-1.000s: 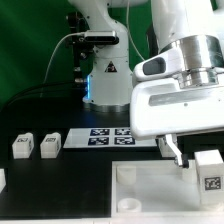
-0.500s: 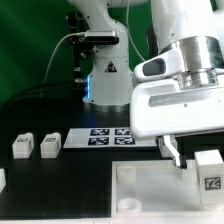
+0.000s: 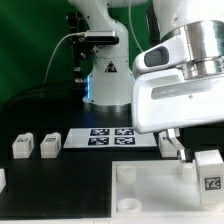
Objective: Assemble one leg
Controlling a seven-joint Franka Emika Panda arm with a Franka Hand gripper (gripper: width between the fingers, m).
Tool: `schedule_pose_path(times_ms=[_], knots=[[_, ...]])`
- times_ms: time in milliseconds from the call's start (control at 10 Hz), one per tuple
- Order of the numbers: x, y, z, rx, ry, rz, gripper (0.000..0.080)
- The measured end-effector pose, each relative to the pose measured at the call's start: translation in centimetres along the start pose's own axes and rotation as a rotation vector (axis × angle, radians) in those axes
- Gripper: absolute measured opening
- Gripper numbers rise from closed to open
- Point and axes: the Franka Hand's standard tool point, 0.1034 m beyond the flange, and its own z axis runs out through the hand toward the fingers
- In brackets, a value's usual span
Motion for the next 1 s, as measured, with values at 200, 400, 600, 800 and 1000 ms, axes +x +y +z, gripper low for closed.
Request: schedule_pose_path(times_ms=[200, 400, 600, 800, 1000], knots=[[0.1, 0.3, 0.4, 0.012, -0.082, 0.010, 0.0649], [0.2, 1.2, 0.5, 0.039, -0.310, 0.008, 0.0649], [0.3, 1.2, 1.0, 0.035, -0.474, 0.001, 0.0649], [0.0, 1.2, 0.9, 0.025, -0.567, 0.015, 0.0649], [-0.1, 1.2, 1.0, 0.021, -0.570, 0.029, 0.0560]])
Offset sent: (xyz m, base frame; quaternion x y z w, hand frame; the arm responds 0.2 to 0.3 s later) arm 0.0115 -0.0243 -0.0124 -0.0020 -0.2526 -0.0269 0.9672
